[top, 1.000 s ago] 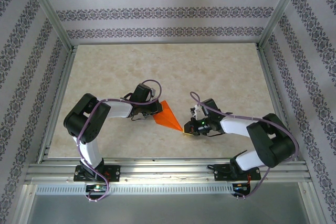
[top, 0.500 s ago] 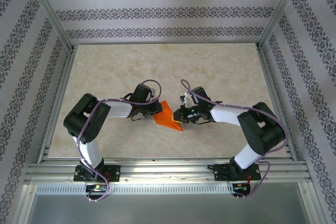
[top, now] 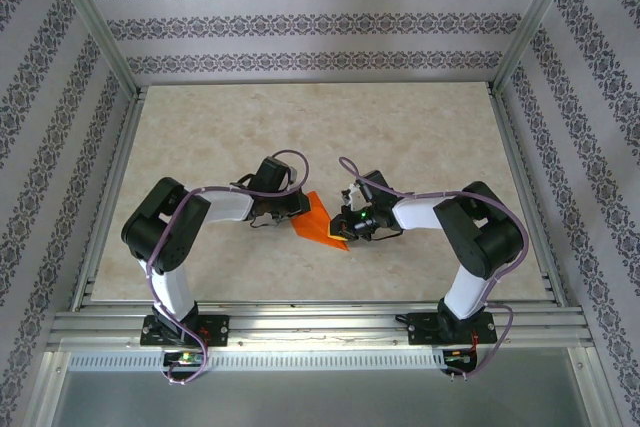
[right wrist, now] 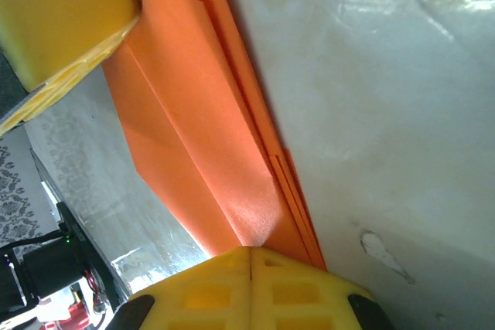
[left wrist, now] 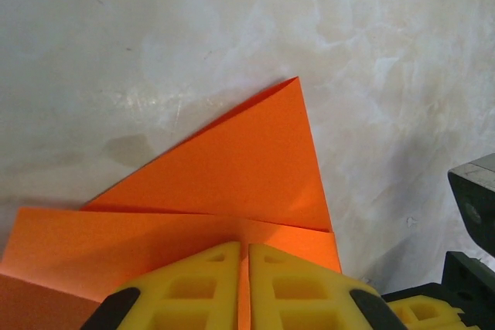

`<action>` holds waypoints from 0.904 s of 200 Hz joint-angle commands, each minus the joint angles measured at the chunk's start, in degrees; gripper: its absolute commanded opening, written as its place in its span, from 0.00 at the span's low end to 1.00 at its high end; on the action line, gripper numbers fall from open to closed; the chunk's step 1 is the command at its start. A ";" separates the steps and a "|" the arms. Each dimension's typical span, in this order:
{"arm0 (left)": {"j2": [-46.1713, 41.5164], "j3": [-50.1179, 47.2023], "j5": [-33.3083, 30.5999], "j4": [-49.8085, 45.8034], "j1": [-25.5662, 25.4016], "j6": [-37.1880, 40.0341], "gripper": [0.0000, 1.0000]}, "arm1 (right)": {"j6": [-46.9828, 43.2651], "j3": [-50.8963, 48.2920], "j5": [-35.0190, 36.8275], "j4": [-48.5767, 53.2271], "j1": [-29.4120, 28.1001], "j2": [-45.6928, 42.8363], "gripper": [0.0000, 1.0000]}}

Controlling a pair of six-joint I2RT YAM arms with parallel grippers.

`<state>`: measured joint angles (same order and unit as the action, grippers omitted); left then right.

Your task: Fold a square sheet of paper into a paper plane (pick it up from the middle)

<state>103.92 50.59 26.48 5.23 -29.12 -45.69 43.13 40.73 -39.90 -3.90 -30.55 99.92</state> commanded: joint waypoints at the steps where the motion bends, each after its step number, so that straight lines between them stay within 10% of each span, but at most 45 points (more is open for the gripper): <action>1: -3.61 2.19 -1.79 -6.04 -0.60 2.35 0.13 | -0.71 -1.88 2.46 2.40 -0.34 1.73 0.00; 86: 0.48 -0.59 -1.79 1.13 -2.19 -0.82 0.09 | -1.29 -2.58 3.85 2.91 -0.22 0.36 0.00; 181: 0.45 -4.60 0.09 4.36 6.92 1.46 0.12 | -3.85 -2.85 5.28 5.74 -0.13 0.52 0.00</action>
<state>103.90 47.22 29.61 10.37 -25.65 -46.68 41.25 40.23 -39.18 -4.56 -30.55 99.66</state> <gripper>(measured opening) 0.115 0.049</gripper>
